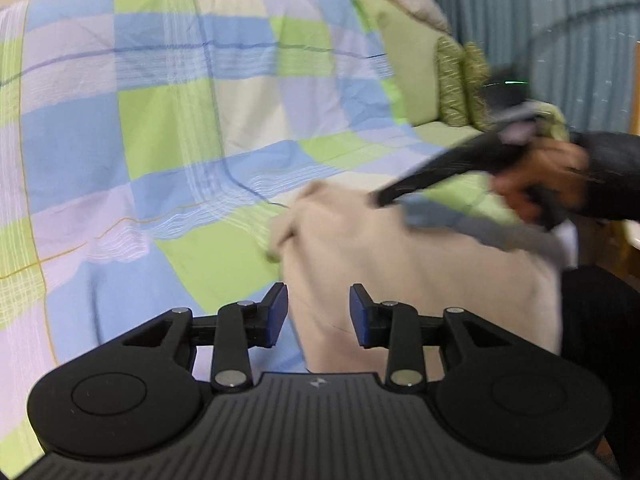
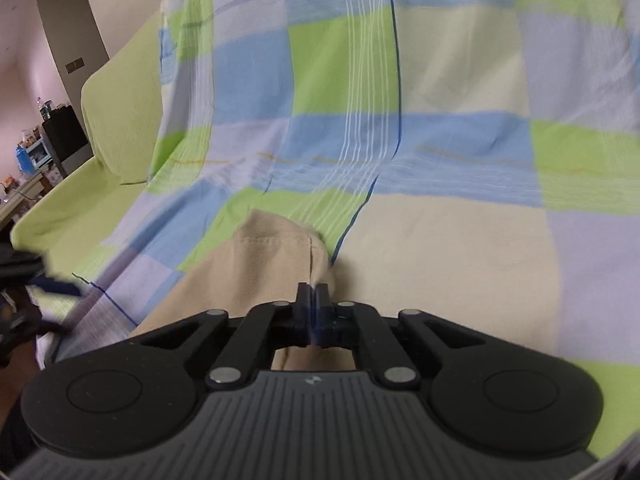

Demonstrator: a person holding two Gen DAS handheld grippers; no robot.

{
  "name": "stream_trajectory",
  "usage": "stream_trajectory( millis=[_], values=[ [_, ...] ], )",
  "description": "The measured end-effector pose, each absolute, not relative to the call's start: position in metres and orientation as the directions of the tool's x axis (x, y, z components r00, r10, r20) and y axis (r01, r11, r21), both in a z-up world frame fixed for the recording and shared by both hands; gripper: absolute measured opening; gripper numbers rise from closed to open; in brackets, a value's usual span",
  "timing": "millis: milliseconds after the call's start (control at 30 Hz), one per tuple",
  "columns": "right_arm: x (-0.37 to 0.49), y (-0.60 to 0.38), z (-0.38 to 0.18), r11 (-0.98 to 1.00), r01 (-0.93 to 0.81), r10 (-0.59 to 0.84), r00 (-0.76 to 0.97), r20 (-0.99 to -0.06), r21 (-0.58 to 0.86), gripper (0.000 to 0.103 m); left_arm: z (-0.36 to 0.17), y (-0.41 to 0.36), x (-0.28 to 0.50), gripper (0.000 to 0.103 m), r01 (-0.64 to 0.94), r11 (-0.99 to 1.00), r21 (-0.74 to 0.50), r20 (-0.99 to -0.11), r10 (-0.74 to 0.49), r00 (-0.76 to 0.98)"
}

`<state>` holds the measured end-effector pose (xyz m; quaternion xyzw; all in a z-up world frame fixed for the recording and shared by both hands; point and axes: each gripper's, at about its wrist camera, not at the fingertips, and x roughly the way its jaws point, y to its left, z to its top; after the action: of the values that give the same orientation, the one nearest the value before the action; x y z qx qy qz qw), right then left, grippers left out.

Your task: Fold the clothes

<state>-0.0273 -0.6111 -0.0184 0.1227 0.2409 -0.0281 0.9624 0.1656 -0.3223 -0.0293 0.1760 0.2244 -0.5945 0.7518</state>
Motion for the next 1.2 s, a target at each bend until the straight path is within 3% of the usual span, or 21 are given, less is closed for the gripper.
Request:
stream_trajectory(
  millis=[300,367,400,700,833,900,967,1033,1133,1200],
  values=[
    [-0.092,-0.611,-0.037,0.953,0.182,-0.040,0.869,-0.493,0.243,0.001,-0.048,-0.413,0.215,0.041,0.968,0.060,-0.244,-0.586,-0.804,-0.098],
    [-0.092,-0.613,-0.040,0.948,0.178,-0.028,0.874,-0.485,0.265,0.001,-0.055,-0.427,0.208,0.031,0.974,0.016,-0.228,-0.631,-0.764,-0.135],
    [-0.091,-0.614,-0.042,0.945,0.177,-0.023,0.876,-0.482,0.277,0.001,-0.055,-0.429,0.200,0.007,0.983,0.007,-0.182,-0.642,-0.758,-0.114],
    [-0.099,-0.614,-0.043,0.921,0.269,-0.120,0.884,-0.452,0.283,0.000,-0.034,-0.358,0.148,0.007,0.983,0.162,0.085,-0.540,-0.822,0.182],
    [-0.102,-0.603,-0.051,0.933,0.216,-0.040,0.857,-0.514,0.288,0.001,-0.036,-0.334,0.117,0.007,0.978,0.088,0.188,-0.519,-0.836,0.175],
    [-0.110,-0.603,-0.039,0.945,0.189,-0.049,0.888,-0.457,0.266,0.004,-0.042,-0.328,0.094,0.007,0.951,0.003,0.309,-0.523,-0.835,0.173],
    [-0.106,-0.611,-0.016,0.952,0.118,0.000,0.924,-0.383,0.284,0.012,-0.042,-0.328,0.082,0.007,0.931,-0.036,0.363,-0.523,-0.835,0.172],
    [-0.092,-0.615,0.005,0.949,-0.005,0.118,0.932,-0.342,0.314,0.032,-0.046,-0.325,0.068,0.007,0.901,-0.091,0.425,-0.514,-0.843,0.157],
    [-0.068,-0.614,0.024,0.931,-0.169,0.277,0.904,-0.325,0.323,0.039,-0.046,-0.323,0.054,0.007,0.857,-0.147,0.494,-0.492,-0.860,0.137],
    [-0.043,-0.612,0.034,0.910,-0.275,0.381,0.849,-0.366,0.310,0.043,-0.048,-0.324,0.051,0.007,0.839,-0.160,0.519,-0.486,-0.863,0.136]
  ],
)
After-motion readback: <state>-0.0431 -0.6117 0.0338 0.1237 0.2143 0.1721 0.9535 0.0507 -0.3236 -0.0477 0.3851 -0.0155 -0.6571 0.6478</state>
